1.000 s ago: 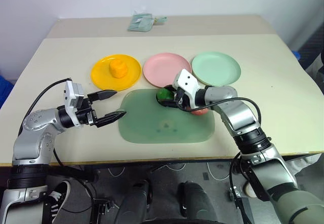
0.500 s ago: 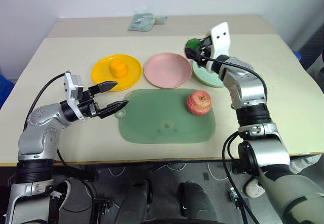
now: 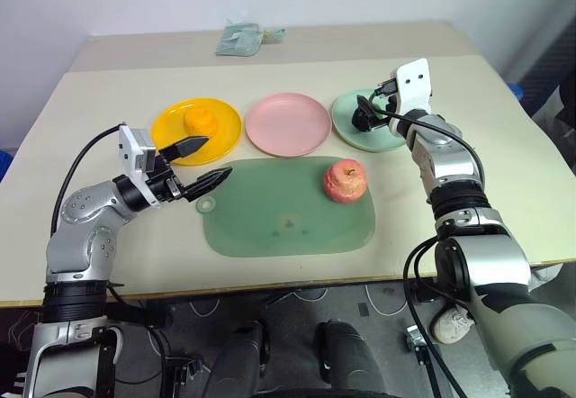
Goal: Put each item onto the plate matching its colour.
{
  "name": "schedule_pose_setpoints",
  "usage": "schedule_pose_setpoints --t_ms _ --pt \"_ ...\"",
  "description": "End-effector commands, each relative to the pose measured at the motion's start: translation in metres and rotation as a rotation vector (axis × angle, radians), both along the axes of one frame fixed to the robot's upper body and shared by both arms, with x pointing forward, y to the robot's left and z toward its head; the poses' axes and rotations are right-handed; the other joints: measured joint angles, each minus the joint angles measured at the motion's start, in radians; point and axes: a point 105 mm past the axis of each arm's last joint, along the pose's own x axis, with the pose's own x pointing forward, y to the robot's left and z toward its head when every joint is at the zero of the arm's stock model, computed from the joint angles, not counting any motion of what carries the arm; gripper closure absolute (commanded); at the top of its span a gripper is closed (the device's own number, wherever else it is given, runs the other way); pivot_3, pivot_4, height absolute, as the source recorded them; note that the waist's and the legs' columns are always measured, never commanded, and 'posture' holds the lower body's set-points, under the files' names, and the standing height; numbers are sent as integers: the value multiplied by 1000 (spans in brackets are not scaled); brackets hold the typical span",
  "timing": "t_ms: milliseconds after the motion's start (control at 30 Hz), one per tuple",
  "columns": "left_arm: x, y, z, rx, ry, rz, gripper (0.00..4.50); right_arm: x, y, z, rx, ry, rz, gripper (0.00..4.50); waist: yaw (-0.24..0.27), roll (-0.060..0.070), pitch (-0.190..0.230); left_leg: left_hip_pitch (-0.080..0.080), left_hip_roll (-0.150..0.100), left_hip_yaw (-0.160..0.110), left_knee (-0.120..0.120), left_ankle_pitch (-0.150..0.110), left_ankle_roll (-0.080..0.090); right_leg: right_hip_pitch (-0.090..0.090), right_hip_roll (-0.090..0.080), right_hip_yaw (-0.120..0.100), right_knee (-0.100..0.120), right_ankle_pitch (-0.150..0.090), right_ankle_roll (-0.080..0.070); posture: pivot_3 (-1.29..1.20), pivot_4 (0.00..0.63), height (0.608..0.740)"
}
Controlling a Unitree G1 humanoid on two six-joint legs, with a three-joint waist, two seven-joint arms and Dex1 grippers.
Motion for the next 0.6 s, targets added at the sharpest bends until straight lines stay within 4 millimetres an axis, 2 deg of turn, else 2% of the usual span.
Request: schedule_pose_setpoints --t_ms 33,133,200,333,433,600 --pt "-13 0 10 14 -3 -72 0 -25 21 43 96 -96 254 27 0 0 0 0 0 0 0 0 0 0 0 0 0 0 0 0 150 740" --pt "-25 0 7 33 45 -145 0 -69 50 29 51 21 583 27 4 0 0 0 1 -1 0 0 0 1 0 0 0 0 0 0 150 740" --pt "-28 0 5 69 37 -168 0 -92 54 15 -22 109 684 27 11 0 0 0 0 -2 0 -1 1 2 -2 0 -2 0 0 0 150 740" --pt "-30 -5 -6 151 35 -210 0 -103 42 -13 -149 241 672 27 24 0 0 1 0 -1 2 -1 1 3 -3 0 -3 1 -1 0 150 740" --pt "-27 -14 -12 158 30 -230 0 -111 37 -26 -178 290 690 27 30 0 0 2 0 -1 1 -1 1 4 -3 0 -4 1 -1 0 150 740" --pt "-24 -29 -19 132 22 -241 0 -111 33 -44 -159 356 672 27 32 0 0 1 0 -1 1 -1 1 4 -4 0 -5 1 -1 0 150 740"
